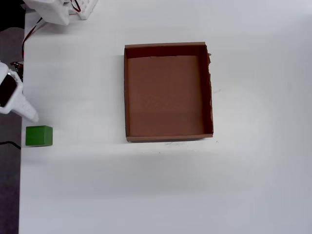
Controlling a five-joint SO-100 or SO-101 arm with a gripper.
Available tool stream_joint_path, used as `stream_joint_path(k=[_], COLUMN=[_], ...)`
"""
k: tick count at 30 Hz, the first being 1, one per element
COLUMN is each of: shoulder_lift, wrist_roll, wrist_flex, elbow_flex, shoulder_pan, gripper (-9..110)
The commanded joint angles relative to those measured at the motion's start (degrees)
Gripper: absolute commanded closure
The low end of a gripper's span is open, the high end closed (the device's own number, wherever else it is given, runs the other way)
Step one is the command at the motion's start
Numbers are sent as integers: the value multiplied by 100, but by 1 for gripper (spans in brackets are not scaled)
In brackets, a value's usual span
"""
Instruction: Grasp a green cube and put it in a box.
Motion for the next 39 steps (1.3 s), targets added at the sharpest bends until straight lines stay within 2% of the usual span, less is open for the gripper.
stream_joint_path(k=[1, 17, 39], shoulder_lift=[-123, -826, -1617], wrist_roll=[-158, -448, -835], wrist_flex=[-70, -501, -378], elbow_flex=[-431, -615, -1380], shoulder_pan=[-123, -246, -132], gripper=[75, 75, 74])
